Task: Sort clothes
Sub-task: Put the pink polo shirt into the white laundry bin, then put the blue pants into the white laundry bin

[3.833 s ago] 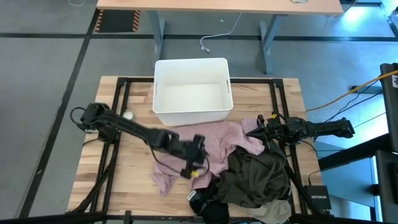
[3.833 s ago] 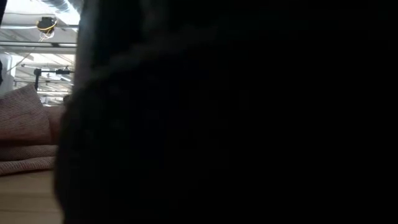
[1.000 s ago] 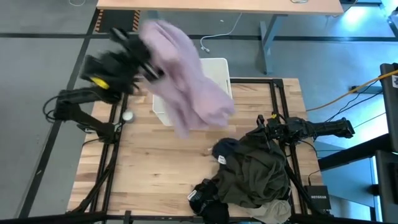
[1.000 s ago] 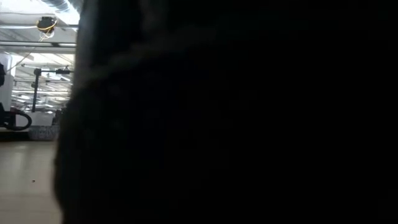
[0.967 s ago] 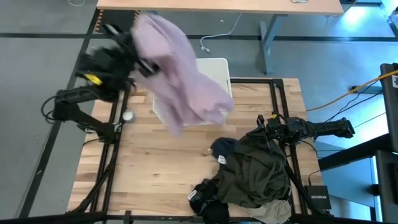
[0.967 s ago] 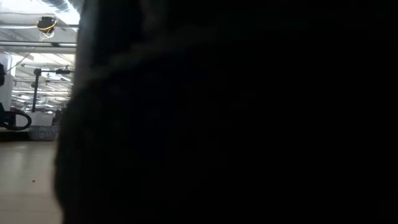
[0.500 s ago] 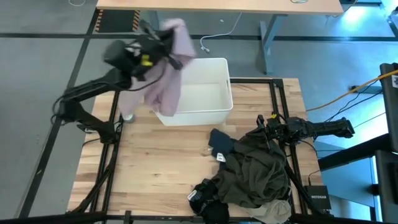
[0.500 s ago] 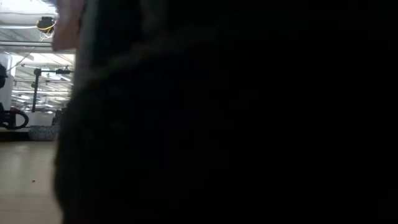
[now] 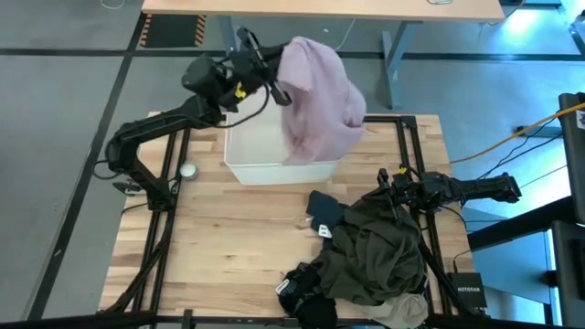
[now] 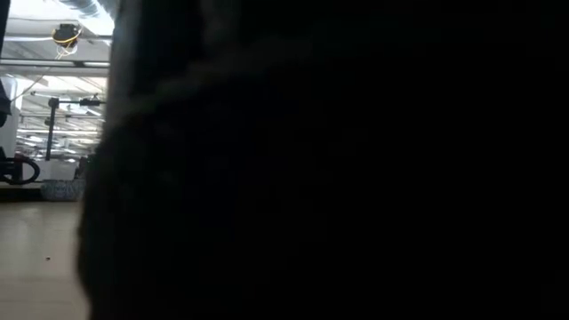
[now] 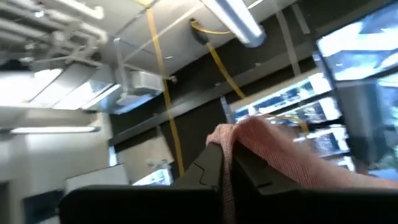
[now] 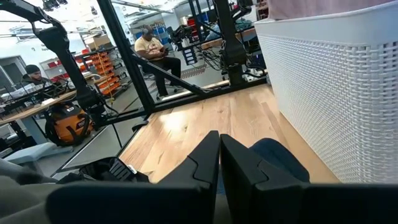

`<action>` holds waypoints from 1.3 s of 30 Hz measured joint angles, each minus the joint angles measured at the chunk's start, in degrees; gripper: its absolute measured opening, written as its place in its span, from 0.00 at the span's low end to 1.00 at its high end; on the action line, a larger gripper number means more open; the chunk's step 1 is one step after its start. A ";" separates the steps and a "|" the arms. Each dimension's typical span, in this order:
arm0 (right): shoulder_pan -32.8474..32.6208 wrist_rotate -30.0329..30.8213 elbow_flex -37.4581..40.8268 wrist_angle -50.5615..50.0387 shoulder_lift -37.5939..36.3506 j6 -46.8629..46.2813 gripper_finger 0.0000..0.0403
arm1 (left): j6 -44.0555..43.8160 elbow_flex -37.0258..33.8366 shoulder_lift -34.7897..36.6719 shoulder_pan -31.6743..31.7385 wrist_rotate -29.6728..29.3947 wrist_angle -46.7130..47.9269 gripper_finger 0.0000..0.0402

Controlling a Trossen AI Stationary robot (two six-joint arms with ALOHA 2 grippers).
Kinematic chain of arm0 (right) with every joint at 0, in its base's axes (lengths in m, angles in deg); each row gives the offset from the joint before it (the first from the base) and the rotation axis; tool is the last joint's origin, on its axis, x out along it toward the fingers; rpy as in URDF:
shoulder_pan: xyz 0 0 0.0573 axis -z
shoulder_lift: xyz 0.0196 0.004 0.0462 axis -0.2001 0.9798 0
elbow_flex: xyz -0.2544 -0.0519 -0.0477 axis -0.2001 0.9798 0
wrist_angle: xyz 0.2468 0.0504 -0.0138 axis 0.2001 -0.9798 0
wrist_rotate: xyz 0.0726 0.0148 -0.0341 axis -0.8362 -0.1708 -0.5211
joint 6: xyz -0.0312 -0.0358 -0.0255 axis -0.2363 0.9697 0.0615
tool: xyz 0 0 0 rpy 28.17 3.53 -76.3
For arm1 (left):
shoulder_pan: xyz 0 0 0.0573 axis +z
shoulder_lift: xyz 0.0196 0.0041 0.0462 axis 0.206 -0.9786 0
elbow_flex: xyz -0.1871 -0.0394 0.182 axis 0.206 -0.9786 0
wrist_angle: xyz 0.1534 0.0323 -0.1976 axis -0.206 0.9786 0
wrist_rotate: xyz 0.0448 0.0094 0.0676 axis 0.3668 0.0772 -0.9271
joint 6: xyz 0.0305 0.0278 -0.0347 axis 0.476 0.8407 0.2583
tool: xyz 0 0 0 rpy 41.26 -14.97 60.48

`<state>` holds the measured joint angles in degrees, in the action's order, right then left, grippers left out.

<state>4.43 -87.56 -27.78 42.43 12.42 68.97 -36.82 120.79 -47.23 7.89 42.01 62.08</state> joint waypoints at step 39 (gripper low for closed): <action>0.01 0.47 0.00 -0.02 0.00 1.66 0.08 | -18.70 -5.36 9.62 -4.14 3.23 80.25 0.49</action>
<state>4.43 -87.09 -27.78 42.41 12.42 70.63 -55.52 115.43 -37.61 3.74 45.24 142.33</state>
